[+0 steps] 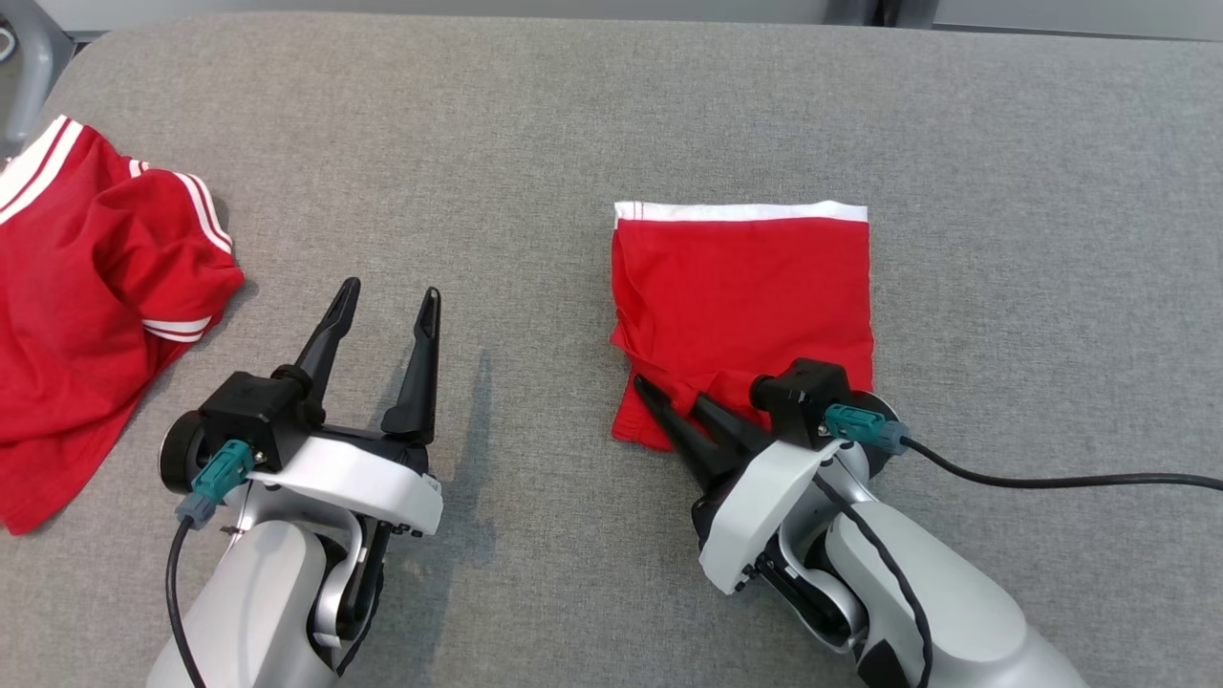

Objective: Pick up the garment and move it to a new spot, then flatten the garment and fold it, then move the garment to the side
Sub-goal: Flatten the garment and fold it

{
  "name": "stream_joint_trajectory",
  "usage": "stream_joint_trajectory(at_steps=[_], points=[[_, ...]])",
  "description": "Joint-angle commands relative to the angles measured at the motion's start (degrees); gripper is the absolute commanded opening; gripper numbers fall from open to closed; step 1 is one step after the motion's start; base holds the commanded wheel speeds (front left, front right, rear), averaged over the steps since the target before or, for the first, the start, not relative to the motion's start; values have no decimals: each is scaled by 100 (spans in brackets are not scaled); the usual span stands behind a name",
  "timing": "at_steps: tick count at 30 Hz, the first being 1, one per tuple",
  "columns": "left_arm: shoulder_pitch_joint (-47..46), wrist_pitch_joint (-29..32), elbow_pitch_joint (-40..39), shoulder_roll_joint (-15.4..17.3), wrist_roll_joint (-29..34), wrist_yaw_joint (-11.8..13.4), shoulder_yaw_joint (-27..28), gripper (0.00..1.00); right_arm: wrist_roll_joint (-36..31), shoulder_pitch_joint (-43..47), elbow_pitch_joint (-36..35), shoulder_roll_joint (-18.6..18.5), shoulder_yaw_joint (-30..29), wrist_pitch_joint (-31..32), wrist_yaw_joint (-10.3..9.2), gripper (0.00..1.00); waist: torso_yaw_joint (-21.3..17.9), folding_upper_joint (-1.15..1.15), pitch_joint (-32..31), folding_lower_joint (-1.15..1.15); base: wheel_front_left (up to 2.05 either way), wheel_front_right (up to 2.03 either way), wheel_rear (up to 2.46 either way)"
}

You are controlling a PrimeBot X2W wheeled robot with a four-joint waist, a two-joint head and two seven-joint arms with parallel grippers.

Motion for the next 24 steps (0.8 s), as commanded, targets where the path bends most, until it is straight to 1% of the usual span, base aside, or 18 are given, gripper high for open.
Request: stream_joint_trajectory(at_steps=[1,2,3,10,13,15,18,24], points=[[-90,-31,19,5,-17,-5,21,100,84,-112,89,7,104,-110,0,95,-22,0,14,0,0,0,0],[-90,-31,19,5,-17,-5,21,100,84,-112,89,7,104,-110,0,95,-22,0,14,0,0,0,0],[-94,-37,33,18,-15,9,29,100,165,-144,123,16,226,-195,0,100,-57,0,7,0,0,0,0],[-56,-59,47,111,-28,83,107,100,326,62,-111,-1,618,-373,0,100,-185,0,-131,0,0,0,0],[37,-62,23,181,-36,147,178,100,285,242,-351,-96,511,-543,0,100,-265,0,-254,0,0,0,0],[136,-66,-14,223,-42,201,227,100,233,415,-518,-160,294,-622,0,100,-330,0,-359,0,0,0,0],[267,-64,-96,310,-57,282,289,100,102,680,-802,-224,-210,-693,0,100,-417,0,-535,0,0,0,0],[605,-41,-372,475,-1,452,373,100,-375,1246,-1357,-361,-1580,-589,0,100,-570,0,-914,0,0,0,0]])
